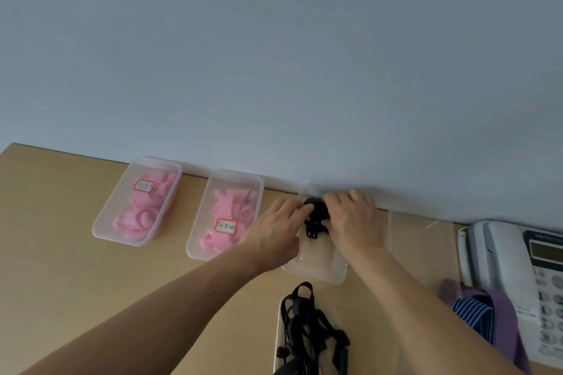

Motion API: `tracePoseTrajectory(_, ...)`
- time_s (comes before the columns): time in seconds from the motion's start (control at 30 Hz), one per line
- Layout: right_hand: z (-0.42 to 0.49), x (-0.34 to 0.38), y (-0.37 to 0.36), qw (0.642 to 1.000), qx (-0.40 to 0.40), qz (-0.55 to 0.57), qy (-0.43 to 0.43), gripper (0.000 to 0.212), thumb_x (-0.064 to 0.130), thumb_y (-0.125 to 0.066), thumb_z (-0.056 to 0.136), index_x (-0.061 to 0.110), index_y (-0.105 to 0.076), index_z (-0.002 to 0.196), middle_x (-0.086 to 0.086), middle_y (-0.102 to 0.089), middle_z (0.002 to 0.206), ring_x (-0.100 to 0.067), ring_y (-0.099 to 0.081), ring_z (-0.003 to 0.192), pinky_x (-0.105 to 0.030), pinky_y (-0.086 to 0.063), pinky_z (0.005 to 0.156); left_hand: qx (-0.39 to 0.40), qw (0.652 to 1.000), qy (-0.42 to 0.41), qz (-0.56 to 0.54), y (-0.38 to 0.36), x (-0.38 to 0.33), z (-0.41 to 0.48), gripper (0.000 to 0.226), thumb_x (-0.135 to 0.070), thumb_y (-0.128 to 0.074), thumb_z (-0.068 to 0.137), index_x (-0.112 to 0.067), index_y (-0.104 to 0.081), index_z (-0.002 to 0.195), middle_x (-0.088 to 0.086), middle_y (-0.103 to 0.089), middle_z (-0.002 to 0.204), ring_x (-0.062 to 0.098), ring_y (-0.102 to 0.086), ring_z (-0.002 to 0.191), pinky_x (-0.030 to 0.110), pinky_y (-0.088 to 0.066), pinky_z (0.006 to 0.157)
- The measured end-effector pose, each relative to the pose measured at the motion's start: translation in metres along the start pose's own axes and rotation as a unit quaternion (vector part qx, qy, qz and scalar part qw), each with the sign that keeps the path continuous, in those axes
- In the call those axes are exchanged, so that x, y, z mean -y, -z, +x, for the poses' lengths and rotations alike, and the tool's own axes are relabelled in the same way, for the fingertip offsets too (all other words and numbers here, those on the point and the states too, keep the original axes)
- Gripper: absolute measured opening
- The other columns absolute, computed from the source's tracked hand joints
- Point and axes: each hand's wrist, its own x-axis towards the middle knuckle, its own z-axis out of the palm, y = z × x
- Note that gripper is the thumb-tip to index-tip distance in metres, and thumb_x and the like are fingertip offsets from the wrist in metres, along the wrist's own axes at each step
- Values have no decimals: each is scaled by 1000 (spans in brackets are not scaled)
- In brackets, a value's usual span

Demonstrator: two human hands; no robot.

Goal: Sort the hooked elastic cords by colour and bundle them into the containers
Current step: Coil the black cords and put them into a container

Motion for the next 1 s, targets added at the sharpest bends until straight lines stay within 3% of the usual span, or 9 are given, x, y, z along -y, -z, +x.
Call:
tracePoseTrajectory(0.13,-1,-4,-6,999,-6,52,-2,50,28,-95,43,17,-62,79,1,-65,73,-27,-57,70,-34,-46,59,-13,999,-15,40,0,-1,1,61,-13,-71,61,-7,-64,120,11,-63,118,32,-62,102,38,-56,82)
tracePoseTrajectory(0.23,-3,-9,-11,994,-4,107,-7,46,27,-91,53,16,-66,89,1,-66,86,-26,-58,79,-36,-48,65,-39,995,-30,86,-2,-1,4,46,-24,-51,77,-10,-67,117,5,-64,119,28,-58,109,39,-52,89)
tracePoseTrajectory(0.37,-11,-12,-15,986,-14,169,-1,38,20,-85,66,13,-69,100,0,-64,98,-26,-59,91,-36,-52,77,-60,994,-22,93,-6,2,10,38,-28,-50,82,-12,-69,111,2,-66,111,26,-58,105,40,-52,85)
tracePoseTrajectory(0.6,-5,-15,-19,989,-55,137,-17,31,22,-88,60,16,-71,85,4,-66,85,-24,-57,78,-36,-50,65,-81,993,-38,81,-1,1,16,34,-23,-51,81,-16,-70,109,2,-67,106,27,-58,101,40,-51,83)
tracePoseTrajectory(1.0,-5,-12,-17,988,-50,138,-39,30,20,-87,61,18,-69,85,6,-66,87,-25,-55,77,-37,-49,62,-22,994,-70,82,-3,2,16,43,-17,-42,78,-13,-67,113,8,-62,113,27,-55,104,38,-53,85)
